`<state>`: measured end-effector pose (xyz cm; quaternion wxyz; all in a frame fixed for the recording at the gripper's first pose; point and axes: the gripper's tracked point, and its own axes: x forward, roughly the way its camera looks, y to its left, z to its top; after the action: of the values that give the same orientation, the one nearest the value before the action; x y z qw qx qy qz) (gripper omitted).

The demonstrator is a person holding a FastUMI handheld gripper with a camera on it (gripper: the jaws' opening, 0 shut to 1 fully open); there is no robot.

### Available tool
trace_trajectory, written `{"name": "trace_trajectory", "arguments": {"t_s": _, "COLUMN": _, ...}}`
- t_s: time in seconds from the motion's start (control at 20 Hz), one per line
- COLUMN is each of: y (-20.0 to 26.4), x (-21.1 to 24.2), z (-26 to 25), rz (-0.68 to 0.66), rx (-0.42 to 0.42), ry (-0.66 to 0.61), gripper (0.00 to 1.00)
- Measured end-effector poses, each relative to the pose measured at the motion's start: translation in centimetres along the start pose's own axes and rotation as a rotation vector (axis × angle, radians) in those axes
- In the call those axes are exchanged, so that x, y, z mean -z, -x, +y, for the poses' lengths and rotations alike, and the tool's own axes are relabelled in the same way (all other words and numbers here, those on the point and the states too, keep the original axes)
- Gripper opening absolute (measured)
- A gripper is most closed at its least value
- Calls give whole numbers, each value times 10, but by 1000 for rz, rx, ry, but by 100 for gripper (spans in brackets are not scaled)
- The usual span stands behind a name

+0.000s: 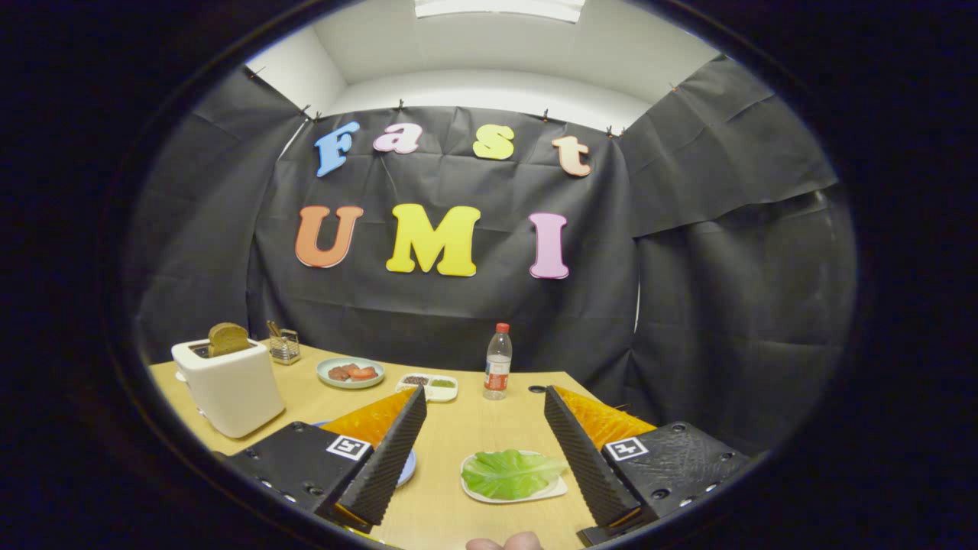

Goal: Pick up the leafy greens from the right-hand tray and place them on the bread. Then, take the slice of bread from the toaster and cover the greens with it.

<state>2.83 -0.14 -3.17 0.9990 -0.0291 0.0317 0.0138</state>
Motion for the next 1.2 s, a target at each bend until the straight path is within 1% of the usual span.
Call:
{"name": "trace_trajectory", "arguments": {"t_s": 0.2, "y": -17, "x": 20, "z": -10, "rz": 61, "rx": -5, "ry": 34, "gripper": 95}}
{"name": "trace_trajectory", "arguments": {"t_s": 0.35, "y": -36, "x": 47, "z": -17, "rz": 135, "rx": -6, "ry": 56, "gripper": 95}}
{"name": "trace_trajectory", "arguments": {"t_s": 0.6, "y": -74, "x": 103, "z": -21, "rz": 292, "rx": -26, "ry": 66, "gripper": 95}}
{"name": "trace_trajectory", "arguments": {"t_s": 0.75, "y": -93, "x": 138, "z": -22, "rz": 426, "rx": -47, "ry": 73, "gripper": 96}}
{"name": "trace_trajectory", "arguments": {"t_s": 1.05, "y": -121, "x": 179, "z": -24, "rz": 565, "rx": -59, "ry": 89, "gripper": 96}}
{"name": "trace_trajectory", "arguments": {"t_s": 1.2, "y": -127, "x": 193, "z": -26, "rz": 603, "rx": -56, "ry": 82, "gripper": 96}}
